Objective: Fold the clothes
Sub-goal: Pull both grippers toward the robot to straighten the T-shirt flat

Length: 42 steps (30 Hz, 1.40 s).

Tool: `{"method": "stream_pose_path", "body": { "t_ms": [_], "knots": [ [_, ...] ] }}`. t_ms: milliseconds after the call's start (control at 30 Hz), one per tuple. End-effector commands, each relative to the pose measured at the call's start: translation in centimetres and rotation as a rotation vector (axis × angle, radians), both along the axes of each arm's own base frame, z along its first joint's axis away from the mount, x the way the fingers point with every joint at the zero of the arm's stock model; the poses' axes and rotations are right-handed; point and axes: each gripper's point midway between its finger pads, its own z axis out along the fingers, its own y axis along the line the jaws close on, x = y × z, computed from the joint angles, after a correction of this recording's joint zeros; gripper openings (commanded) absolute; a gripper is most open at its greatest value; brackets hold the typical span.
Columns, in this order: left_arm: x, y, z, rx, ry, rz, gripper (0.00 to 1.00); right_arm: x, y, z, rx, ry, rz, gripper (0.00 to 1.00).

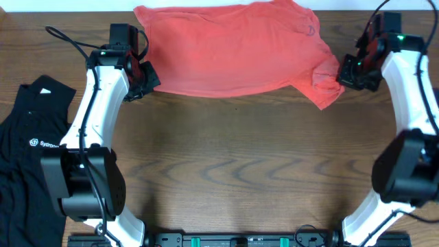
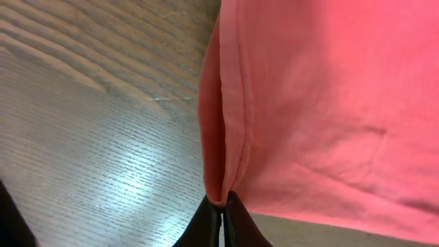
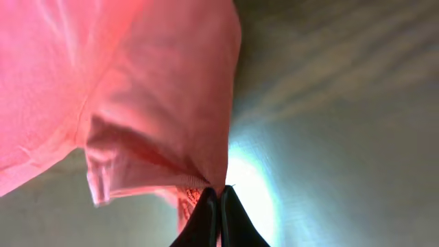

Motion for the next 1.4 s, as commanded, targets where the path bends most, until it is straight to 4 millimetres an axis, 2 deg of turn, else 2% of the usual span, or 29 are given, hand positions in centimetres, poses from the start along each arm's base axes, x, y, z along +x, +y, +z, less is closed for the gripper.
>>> {"method": "stream_pose_path", "body": {
  "t_ms": [0,133,300,433,667,767,867,933,1000,1233,1367],
  "knots": [
    [-0.3,0.8,3.0,0.047,-0.069,0.000,0.06,-1.0,-1.1,1.5,-0.056,-0.005,-0.004,0.01],
    [-1.5,1.2,5.2,0.070,-0.095,0.002,0.06,-2.0,-0.9,2.2,-0.053,0.008,-0.004,0.01],
    [-3.5,1.8,6.7,0.104,-0.081,0.015,0.06,-3.6,-0.7,2.0,-0.042,0.071,-0.012,0.02],
    [-4.5,2.3,7.5,0.133,-0.078,0.018,0.06,-3.9,-0.7,2.8,-0.047,0.059,-0.015,0.02],
    [-5.6,2.4,7.8,0.136,-0.059,0.018,0.06,-5.0,-0.9,6.7,-0.078,-0.035,-0.028,0.02],
    [-5.9,2.4,8.9,0.135,-0.089,0.020,0.06,-5.7,-0.8,8.5,-0.086,-0.079,-0.030,0.01],
    [-6.6,2.4,10.5,0.135,-0.133,0.023,0.06,-6.5,-0.7,9.4,-0.089,-0.101,-0.031,0.01],
    [-7.3,2.4,11.0,0.135,-0.151,0.024,0.06,-7.2,-0.7,9.0,-0.091,-0.094,-0.043,0.01],
    [-8.1,2.4,10.7,0.135,-0.145,0.024,0.06,-7.9,-0.7,7.9,-0.088,-0.077,-0.055,0.02],
    [-11.4,2.0,5.7,0.095,-0.064,0.060,0.06,-10.5,0.7,2.2,-0.017,0.003,-0.071,0.02],
    [-12.8,1.7,4.2,0.071,-0.072,0.072,0.06,-12.1,0.9,-0.4,-0.009,0.061,-0.080,0.02]
  ]
}}
